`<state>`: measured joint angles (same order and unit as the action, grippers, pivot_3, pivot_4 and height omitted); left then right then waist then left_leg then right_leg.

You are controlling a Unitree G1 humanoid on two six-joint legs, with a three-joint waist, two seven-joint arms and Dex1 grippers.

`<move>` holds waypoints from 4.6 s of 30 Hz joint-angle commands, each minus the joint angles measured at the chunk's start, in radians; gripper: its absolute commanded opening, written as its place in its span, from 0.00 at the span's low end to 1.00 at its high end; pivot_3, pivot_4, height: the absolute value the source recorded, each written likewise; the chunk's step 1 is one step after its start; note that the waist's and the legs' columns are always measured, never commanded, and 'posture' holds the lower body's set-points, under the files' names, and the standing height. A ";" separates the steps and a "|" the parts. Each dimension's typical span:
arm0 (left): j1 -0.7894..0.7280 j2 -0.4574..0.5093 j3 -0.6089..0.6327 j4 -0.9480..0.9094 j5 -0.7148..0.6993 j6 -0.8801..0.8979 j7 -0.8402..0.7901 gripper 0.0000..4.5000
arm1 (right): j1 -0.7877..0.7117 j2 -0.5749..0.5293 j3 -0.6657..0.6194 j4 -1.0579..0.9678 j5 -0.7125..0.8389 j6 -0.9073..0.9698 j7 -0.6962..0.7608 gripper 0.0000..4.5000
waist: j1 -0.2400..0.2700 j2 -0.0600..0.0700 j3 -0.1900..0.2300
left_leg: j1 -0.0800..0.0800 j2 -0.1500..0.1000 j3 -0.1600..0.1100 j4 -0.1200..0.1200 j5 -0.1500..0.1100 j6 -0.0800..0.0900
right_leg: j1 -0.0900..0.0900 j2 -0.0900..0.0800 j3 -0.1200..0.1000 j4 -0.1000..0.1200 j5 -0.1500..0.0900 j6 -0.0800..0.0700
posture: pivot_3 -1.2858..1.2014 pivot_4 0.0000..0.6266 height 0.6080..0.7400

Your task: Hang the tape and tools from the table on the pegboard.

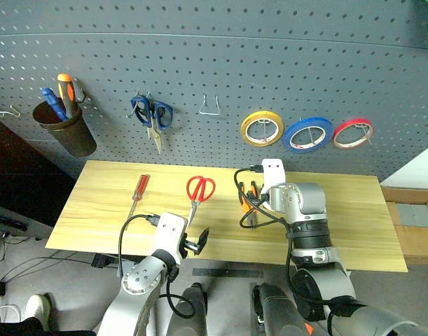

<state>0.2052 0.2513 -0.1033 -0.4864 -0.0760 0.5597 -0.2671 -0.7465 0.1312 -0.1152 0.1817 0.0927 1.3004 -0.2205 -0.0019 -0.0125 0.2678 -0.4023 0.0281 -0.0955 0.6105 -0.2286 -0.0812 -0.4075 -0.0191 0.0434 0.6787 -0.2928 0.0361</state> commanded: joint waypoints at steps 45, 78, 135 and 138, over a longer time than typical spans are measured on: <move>0.153 0.065 0.121 -0.244 -0.076 0.099 -0.018 1.00 | 0.085 0.130 0.207 0.165 0.167 -0.222 -0.121 0.99 | 0.025 -0.009 0.062 | -0.014 0.001 -0.001 -0.001 0.000 -0.001 | -0.015 0.000 -0.001 0.001 -0.001 0.000 | 0.63 0.60 1.00; 0.065 0.002 0.020 -0.292 -0.149 0.028 0.007 1.00 | 0.358 -0.346 0.394 -0.526 0.178 -0.396 0.489 0.47 | 0.040 -0.015 0.053 | -0.018 -0.001 -0.003 0.000 0.003 -0.011 | -0.015 -0.002 -0.003 -0.002 -0.001 0.001 | 0.61 0.35 1.00; -0.761 -0.038 0.075 0.323 -0.068 -0.121 -0.040 1.00 | -0.217 -0.102 0.151 0.568 -0.188 -1.707 0.139 0.47 | 0.114 -0.023 -0.031 | -0.010 0.000 -0.005 0.007 0.013 -0.016 | -0.013 0.002 -0.003 0.019 0.005 -0.003 | 0.64 0.40 1.00; -0.758 -0.040 0.074 0.323 -0.066 -0.125 -0.040 1.00 | -0.175 -0.105 0.153 0.540 -0.209 -1.684 0.109 0.47 | 0.117 -0.023 -0.031 | -0.010 0.000 -0.006 0.007 0.013 -0.016 | -0.013 0.002 -0.004 0.018 0.005 -0.003 | 0.64 0.39 1.00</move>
<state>-0.5416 0.2136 -0.0335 -0.1382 -0.1364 0.4524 -0.3056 -0.9459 0.0443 0.0623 0.7563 -0.1089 -0.3945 -0.0722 0.1149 -0.0351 0.2373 -0.4124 0.0276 -0.1013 0.6176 -0.2155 -0.0971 -0.4200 -0.0176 0.0397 0.6965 -0.2878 0.0335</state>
